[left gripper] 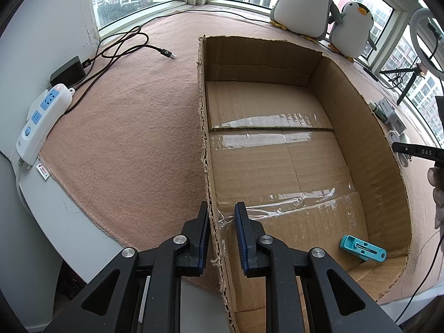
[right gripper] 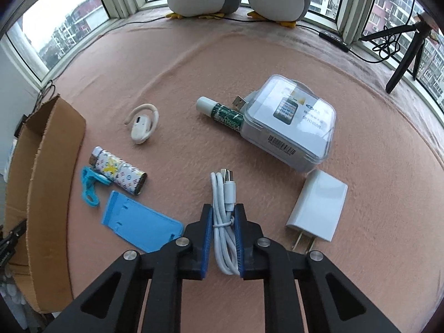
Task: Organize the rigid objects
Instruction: 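Grasp the coiled white USB cable with the right gripper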
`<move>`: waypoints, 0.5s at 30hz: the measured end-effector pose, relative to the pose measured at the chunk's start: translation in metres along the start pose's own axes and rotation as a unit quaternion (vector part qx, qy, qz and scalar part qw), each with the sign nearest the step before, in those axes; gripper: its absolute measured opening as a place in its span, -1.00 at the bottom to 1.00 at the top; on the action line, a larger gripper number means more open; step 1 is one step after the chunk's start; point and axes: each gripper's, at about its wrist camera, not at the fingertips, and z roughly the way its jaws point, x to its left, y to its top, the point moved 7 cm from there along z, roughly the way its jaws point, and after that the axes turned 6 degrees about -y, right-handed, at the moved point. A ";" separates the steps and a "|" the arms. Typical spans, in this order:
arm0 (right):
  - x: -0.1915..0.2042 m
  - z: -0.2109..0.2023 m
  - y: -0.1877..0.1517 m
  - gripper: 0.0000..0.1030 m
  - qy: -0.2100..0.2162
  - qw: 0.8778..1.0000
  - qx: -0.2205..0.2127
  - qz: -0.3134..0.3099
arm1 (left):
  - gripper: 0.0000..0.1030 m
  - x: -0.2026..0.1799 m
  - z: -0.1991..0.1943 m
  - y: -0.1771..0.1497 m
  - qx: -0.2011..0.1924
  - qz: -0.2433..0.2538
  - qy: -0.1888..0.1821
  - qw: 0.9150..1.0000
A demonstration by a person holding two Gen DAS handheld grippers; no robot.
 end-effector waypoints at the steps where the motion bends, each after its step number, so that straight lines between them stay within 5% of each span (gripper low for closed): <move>1: 0.001 -0.002 -0.001 -0.74 0.001 1.000 -0.003 0.002 | -0.64 0.000 0.000 0.000 0.000 0.000 0.000 1.000; 7: 0.018 -0.033 0.000 -0.74 0.030 0.999 -0.031 0.006 | -0.64 0.000 0.000 0.001 0.000 -0.002 -0.003 1.000; 15: 0.099 -0.087 -0.004 -0.74 0.086 0.992 -0.075 -0.062 | -0.64 0.002 0.000 0.001 -0.001 -0.001 -0.003 1.000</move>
